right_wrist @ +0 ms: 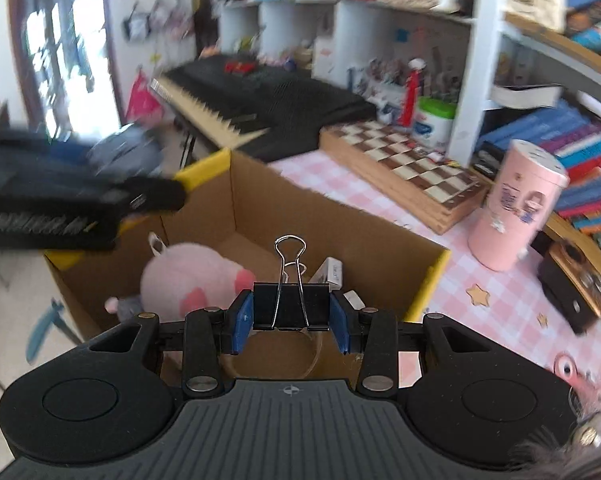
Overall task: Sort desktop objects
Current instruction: 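Open left tool dropping toy car while right tool releases binder clip into box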
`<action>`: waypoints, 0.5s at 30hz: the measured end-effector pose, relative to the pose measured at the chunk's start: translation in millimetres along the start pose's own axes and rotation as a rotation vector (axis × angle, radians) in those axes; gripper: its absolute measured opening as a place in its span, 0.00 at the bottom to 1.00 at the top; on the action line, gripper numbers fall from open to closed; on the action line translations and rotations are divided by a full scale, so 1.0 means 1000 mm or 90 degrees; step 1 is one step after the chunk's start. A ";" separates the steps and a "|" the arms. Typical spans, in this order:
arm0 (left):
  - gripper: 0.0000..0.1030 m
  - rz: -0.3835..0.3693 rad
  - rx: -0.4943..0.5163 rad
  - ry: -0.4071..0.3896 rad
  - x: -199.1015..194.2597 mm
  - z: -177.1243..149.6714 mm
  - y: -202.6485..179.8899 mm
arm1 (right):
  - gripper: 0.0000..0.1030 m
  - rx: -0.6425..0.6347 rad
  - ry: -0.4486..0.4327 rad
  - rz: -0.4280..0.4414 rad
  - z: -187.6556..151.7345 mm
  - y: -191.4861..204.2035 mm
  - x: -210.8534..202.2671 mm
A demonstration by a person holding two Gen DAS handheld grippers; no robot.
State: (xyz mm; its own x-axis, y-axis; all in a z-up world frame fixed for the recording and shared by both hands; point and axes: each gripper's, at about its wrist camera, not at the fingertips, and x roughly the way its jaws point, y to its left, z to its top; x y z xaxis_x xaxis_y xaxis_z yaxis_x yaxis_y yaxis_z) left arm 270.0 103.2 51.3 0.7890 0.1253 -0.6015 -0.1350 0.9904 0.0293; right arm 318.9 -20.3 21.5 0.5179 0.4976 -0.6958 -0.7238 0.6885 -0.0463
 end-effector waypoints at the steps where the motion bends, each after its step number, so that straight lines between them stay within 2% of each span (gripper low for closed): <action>1: 0.62 0.000 -0.002 0.013 0.010 0.003 0.000 | 0.37 -0.020 0.019 0.005 0.002 0.000 0.008; 3: 0.62 0.005 0.010 0.040 0.027 0.005 -0.002 | 0.37 -0.054 0.062 0.019 0.003 0.001 0.024; 7: 0.62 0.020 0.078 0.089 0.058 0.002 -0.018 | 0.37 -0.085 0.122 0.028 0.002 0.001 0.048; 10: 0.62 0.017 0.082 0.128 0.075 -0.002 -0.020 | 0.37 -0.109 0.147 0.033 0.001 0.002 0.057; 15: 0.59 0.010 0.077 0.166 0.088 -0.006 -0.019 | 0.37 -0.140 0.178 0.039 0.000 0.005 0.067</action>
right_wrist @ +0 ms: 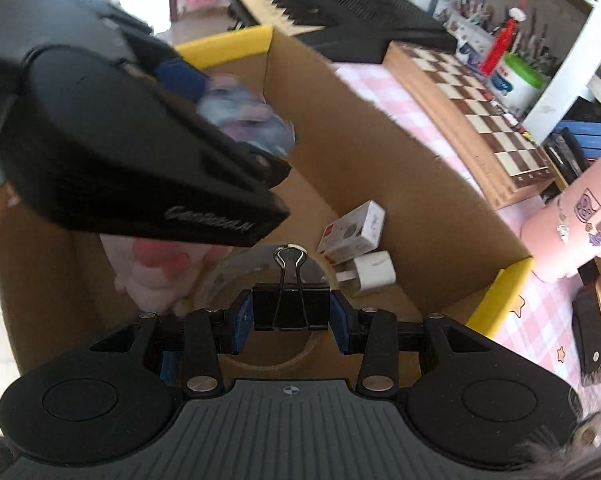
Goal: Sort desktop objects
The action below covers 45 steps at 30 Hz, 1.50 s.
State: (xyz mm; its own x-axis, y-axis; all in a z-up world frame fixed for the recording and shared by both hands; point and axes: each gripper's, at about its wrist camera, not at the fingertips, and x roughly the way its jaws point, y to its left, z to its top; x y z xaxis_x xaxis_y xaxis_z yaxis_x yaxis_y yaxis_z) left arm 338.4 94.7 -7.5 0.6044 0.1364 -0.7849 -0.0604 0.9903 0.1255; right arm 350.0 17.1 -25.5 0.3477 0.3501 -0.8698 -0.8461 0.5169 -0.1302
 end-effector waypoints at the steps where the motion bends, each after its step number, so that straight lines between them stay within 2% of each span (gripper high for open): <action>1: 0.59 0.000 0.005 0.006 0.001 0.000 -0.001 | 0.37 -0.003 0.002 0.000 0.000 0.001 0.000; 6: 0.62 -0.005 0.012 -0.001 0.001 0.002 -0.003 | 0.38 0.004 0.000 0.003 -0.002 0.001 -0.002; 9: 0.65 -0.006 0.005 -0.020 -0.005 0.001 -0.002 | 0.44 0.018 -0.020 0.005 -0.005 0.001 -0.009; 13: 0.69 -0.007 -0.002 -0.057 -0.024 -0.001 -0.001 | 0.46 0.033 -0.053 -0.002 -0.009 0.003 -0.025; 18: 0.83 -0.011 0.004 -0.123 -0.069 -0.011 0.000 | 0.51 0.068 -0.122 -0.025 -0.020 0.002 -0.066; 26: 0.92 -0.007 -0.036 -0.240 -0.145 -0.036 0.009 | 0.54 0.162 -0.230 -0.071 -0.055 0.006 -0.136; 31: 0.95 -0.006 -0.063 -0.281 -0.175 -0.058 0.009 | 0.54 0.239 -0.278 -0.105 -0.083 0.018 -0.169; 39: 0.96 -0.024 -0.081 -0.293 -0.200 -0.109 0.008 | 0.57 0.361 -0.305 -0.180 -0.129 0.061 -0.189; 45: 0.96 -0.022 -0.084 -0.271 -0.211 -0.152 0.010 | 0.59 0.421 -0.294 -0.233 -0.161 0.105 -0.193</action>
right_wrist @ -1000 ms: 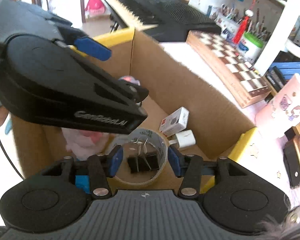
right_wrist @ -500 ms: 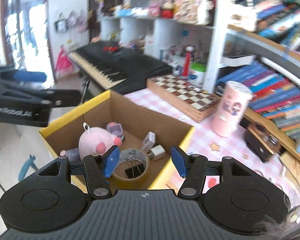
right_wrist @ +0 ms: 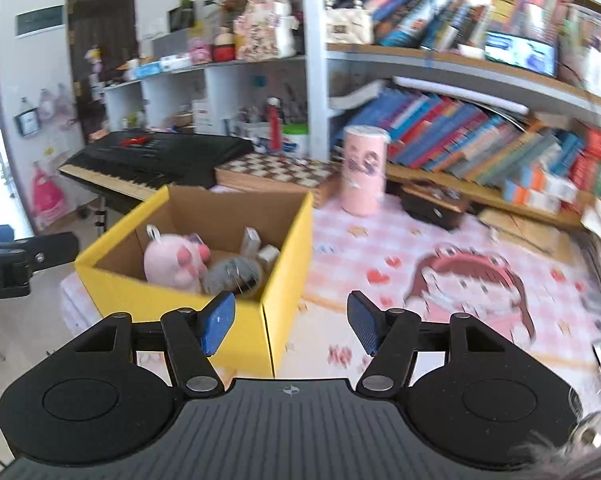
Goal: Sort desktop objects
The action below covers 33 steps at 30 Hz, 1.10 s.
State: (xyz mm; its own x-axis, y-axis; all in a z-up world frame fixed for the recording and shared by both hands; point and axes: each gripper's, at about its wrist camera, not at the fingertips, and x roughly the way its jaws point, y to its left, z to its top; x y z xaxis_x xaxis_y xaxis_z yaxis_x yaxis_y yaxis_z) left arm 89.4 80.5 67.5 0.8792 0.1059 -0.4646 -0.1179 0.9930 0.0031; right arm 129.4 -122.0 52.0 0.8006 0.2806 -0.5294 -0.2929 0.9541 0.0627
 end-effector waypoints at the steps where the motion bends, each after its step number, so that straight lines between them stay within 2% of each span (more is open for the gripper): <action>1: 0.96 0.001 0.000 0.001 -0.005 -0.005 0.001 | 0.59 0.006 -0.001 -0.009 -0.006 0.002 -0.006; 13: 0.96 0.006 0.009 0.028 -0.053 -0.060 0.007 | 0.64 0.048 -0.002 -0.086 -0.068 0.027 -0.059; 18: 0.96 0.006 0.007 0.060 -0.063 -0.082 0.007 | 0.66 0.053 0.006 -0.106 -0.087 0.033 -0.073; 23: 0.96 0.000 0.016 0.063 -0.073 -0.090 0.004 | 0.72 0.066 0.026 -0.108 -0.100 0.035 -0.080; 33: 0.96 -0.016 0.023 0.079 -0.078 -0.099 -0.004 | 0.83 0.067 0.027 -0.123 -0.115 0.034 -0.096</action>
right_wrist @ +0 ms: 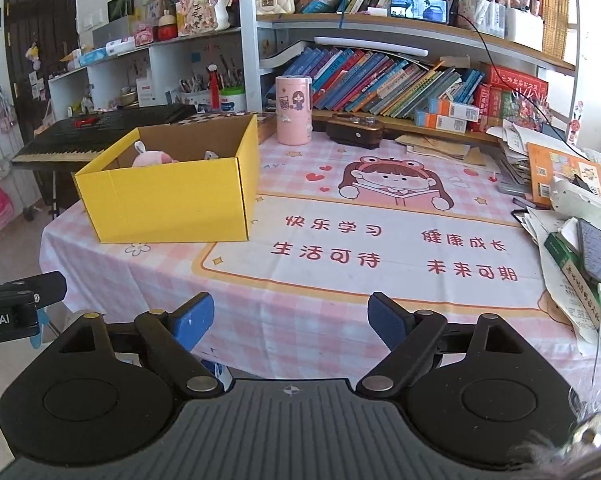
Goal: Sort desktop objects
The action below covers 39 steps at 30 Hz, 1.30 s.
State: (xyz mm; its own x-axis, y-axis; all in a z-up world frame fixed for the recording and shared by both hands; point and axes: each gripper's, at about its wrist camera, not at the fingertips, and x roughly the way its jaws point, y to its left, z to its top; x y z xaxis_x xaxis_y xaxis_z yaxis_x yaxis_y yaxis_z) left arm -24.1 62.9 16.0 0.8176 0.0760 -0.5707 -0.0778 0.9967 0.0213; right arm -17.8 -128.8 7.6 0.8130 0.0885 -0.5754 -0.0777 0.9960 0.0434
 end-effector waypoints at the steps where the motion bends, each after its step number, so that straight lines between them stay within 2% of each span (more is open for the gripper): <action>1: 0.96 -0.002 0.005 0.000 -0.001 -0.001 -0.002 | 0.83 0.001 0.001 -0.001 -0.001 -0.001 -0.001; 15: 0.99 -0.021 0.013 0.040 0.005 -0.005 -0.018 | 0.96 0.015 0.022 -0.013 -0.003 -0.017 0.001; 39: 1.00 -0.032 0.012 0.075 0.014 -0.006 -0.028 | 0.97 0.021 0.045 -0.015 -0.009 -0.024 0.006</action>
State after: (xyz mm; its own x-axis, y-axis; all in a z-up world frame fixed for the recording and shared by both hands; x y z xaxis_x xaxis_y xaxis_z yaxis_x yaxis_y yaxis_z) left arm -14.0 36.2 2.1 0.7476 0.0241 -0.6637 -0.0272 0.9996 0.0056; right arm -16.5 -152.5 -4.7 0.7719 0.0652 -0.6324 -0.0387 0.9977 0.0557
